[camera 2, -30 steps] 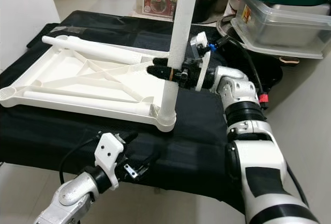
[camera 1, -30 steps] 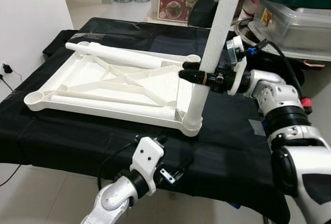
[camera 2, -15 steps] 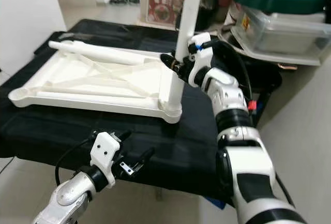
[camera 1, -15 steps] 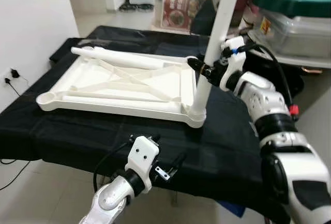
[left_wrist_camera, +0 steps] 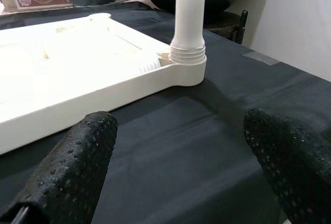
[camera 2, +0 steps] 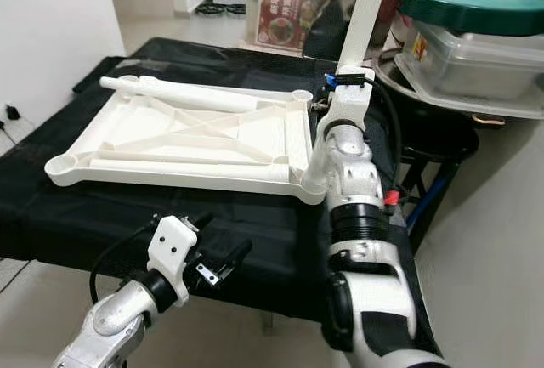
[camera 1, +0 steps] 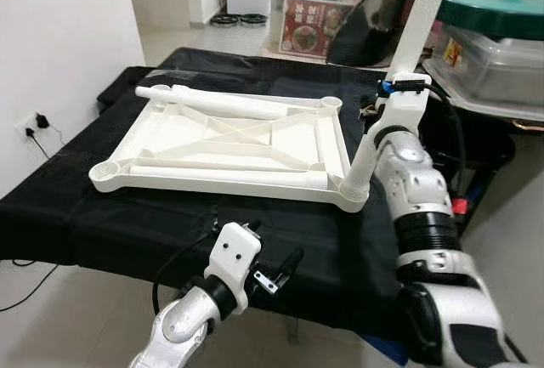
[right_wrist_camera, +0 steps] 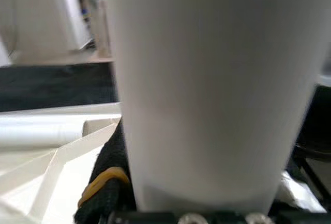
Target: Building children table
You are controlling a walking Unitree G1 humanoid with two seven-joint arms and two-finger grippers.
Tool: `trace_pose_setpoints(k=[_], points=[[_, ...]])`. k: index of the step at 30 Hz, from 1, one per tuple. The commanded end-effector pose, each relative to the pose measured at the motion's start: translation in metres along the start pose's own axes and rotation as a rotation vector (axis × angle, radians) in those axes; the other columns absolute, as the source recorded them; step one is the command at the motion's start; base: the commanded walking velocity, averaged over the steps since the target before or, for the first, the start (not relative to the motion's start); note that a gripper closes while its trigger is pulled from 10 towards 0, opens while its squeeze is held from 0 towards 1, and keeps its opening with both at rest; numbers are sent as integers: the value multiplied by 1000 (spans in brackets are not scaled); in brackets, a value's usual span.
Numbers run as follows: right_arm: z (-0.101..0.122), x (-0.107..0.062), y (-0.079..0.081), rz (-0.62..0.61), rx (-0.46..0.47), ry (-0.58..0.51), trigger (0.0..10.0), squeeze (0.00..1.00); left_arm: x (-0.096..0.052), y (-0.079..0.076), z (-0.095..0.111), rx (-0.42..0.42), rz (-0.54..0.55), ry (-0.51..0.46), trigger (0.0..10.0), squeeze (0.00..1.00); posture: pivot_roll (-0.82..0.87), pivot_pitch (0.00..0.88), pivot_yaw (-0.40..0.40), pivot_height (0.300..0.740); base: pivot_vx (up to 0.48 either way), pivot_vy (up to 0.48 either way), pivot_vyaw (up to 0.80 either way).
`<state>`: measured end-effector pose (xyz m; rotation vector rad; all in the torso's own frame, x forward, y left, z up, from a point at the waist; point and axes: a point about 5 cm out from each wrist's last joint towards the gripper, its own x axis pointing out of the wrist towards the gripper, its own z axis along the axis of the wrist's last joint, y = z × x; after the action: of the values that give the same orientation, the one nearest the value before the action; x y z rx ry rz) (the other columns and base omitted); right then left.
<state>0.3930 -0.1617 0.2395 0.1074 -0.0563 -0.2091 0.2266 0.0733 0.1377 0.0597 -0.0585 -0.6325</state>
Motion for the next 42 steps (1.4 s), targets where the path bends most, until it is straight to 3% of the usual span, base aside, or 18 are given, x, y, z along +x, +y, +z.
trace_pose_setpoints(k=[1,2,3,5,6,8,10,12,13,16,23,26,32,36,37,38,39,42], points=[[-18,-4,23,172,94,96,10000,0,1,0,-1,6,1,3,10000,0,142,61,-78,740,0,0,0],[-18,-4,23,172,94,96,10000,0,1,0,-1,6,1,3,10000,0,142,61,-78,740,0,0,0],[-17,-6,27,219,95,101,10000,875,1,0,-1,7,2,5,10000,0,142,63,-77,740,0,0,0],[-17,-7,30,244,95,105,10000,875,1,1,-2,8,2,6,10000,0,139,65,-77,740,0,0,0],[-17,-7,30,265,85,111,10000,1000,1,1,-2,8,2,5,10000,0,137,67,-77,740,0,0,0],[-17,-7,32,317,88,118,10000,1000,1,0,-2,8,1,5,10000,0,137,67,-77,740,0,0,0],[-14,-8,35,522,123,150,10000,1000,1,0,-1,6,2,3,10000,0,134,70,-78,740,0,0,0],[-13,-10,36,598,151,166,10000,1000,1,0,-1,6,3,3,10000,0,134,70,-78,740,0,0,0],[-11,-12,30,712,113,172,10000,1000,2,0,-1,5,4,3,10000,0,133,71,-75,740,0,0,0],[-8,-14,10,884,40,188,10000,1000,2,0,-1,6,5,2,10000,0,133,72,-79,740,0,0,0],[-1,-13,-15,1050,31,181,10000,1000,2,1,-1,8,6,0,10000,0,139,73,-76,740,0,0,0],[1,-17,-17,1123,34,180,10000,1000,2,1,0,8,5,-1,10000,0,142,73,-77,740,0,0,0],[10,-35,-14,1453,70,202,10000,1000,1,-3,1,-9,-32,-1,10000,0,147,76,-75,740,0,0,0],[10,-36,-11,1481,55,206,10000,1000,0,-5,0,-15,-44,1,10000,0,148,77,-75,740,0,0,0],[10,-38,-9,1520,41,206,10000,459,0,-7,0,-20,-58,5,10000,0,149,77,-75,740,0,0,0],[10,-38,-9,1520,41,206,10000,459,0,-7,0,-20,-58,5,10000,0,149,77,-75,740,0,0,0],[11,-39,-6,1558,35,200,10000,0,-1,-8,0,-24,-64,7,10000,0,152,78,-77,740,0,0,0],[15,-40,-1,1607,26,179,10000,0,-1,-9,-1,-32,-77,8,10000,0,151,79,-75,740,0,0,0]])
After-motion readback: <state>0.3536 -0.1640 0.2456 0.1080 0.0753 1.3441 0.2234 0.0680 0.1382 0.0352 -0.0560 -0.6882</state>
